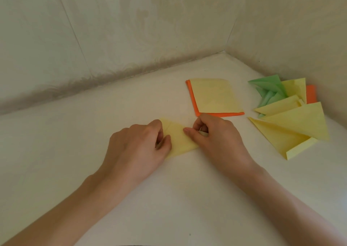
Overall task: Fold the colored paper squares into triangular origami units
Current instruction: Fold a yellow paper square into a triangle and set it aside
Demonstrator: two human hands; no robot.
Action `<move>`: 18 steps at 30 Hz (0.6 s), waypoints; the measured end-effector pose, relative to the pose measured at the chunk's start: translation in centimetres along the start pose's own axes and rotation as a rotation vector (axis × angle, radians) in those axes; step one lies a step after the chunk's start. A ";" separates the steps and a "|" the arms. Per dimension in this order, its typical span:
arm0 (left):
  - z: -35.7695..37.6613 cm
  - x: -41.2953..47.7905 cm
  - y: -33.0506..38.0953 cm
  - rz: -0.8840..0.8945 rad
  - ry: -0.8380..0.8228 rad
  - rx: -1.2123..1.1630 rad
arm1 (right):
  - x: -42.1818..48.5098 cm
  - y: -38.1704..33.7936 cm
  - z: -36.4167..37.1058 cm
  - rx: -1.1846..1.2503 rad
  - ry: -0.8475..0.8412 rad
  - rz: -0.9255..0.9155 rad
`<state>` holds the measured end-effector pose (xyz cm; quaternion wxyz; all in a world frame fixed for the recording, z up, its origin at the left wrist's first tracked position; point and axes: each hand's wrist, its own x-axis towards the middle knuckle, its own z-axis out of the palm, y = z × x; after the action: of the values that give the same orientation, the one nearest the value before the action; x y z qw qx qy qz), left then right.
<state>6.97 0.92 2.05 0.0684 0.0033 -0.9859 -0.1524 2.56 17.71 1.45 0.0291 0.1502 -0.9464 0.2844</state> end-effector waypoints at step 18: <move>1.5 -0.2 -2.4 0.315 0.155 0.037 | -0.1 -0.3 -0.2 0.034 -0.050 0.027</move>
<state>6.91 -0.93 -0.13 0.1672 -0.1381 -0.9687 -0.1210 2.78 17.63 1.78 -0.0010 0.1448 -0.9438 0.2971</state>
